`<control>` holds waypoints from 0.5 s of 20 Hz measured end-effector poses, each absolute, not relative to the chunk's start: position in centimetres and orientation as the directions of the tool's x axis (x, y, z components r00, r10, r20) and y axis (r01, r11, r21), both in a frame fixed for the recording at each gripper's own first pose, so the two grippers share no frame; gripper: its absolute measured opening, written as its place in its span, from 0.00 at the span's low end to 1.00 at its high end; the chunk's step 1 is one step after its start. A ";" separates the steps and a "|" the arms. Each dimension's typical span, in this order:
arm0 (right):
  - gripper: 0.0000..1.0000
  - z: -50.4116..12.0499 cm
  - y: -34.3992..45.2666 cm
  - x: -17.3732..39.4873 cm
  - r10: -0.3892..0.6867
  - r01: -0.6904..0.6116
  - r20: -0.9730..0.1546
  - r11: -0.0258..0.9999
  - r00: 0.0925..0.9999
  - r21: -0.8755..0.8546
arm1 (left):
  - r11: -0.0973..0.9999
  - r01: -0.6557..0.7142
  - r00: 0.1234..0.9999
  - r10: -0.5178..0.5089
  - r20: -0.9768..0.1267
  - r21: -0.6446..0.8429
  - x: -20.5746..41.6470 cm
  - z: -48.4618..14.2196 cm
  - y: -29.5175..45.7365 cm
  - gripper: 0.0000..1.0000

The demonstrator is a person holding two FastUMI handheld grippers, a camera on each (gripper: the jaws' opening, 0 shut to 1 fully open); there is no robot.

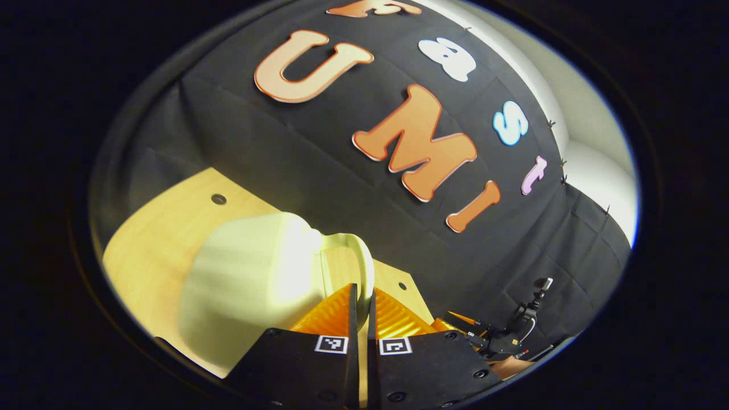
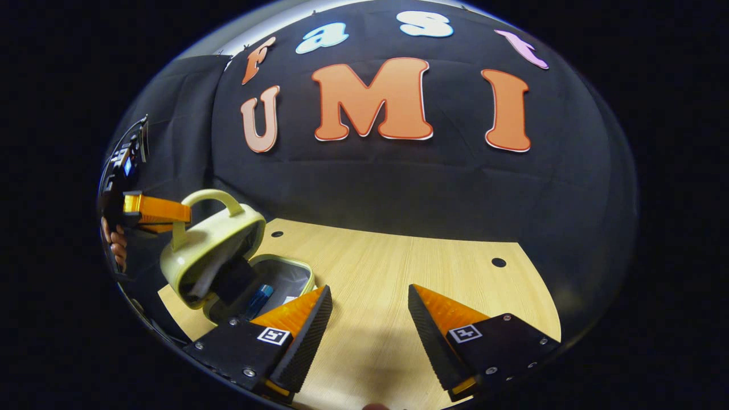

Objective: First open the suitcase, pack the skin care products into it, and then close the suitcase.

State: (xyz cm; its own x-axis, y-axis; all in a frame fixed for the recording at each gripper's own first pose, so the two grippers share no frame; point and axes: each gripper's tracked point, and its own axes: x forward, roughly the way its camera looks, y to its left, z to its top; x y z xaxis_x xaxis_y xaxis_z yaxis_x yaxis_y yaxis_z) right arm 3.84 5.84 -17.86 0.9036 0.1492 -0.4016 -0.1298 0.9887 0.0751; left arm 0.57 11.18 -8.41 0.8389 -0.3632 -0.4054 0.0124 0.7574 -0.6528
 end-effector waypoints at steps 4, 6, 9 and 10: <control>0.86 -18.4 3.8 2.9 0.122 -0.098 -0.412 0.992 0.903 0.080 | 0.770 0.032 0.775 -0.422 -0.471 -0.637 0.9 -12.1 6.6 0.06; 0.86 -18.5 2.9 2.4 0.115 -0.082 -0.415 0.992 0.903 0.094 | 0.774 0.035 0.747 -0.440 -0.498 -0.632 0.7 -13.3 5.4 0.06; 0.86 -18.6 1.8 1.7 0.095 -0.063 -0.415 0.994 0.905 0.092 | 0.783 0.038 0.710 -0.458 -0.534 -0.621 0.5 -14.8 3.6 0.06; 0.86 -18.7 1.4 1.6 0.092 -0.059 -0.418 0.994 0.904 0.091 | 0.793 0.040 0.699 -0.456 -0.551 -0.607 0.3 -15.5 2.9 0.06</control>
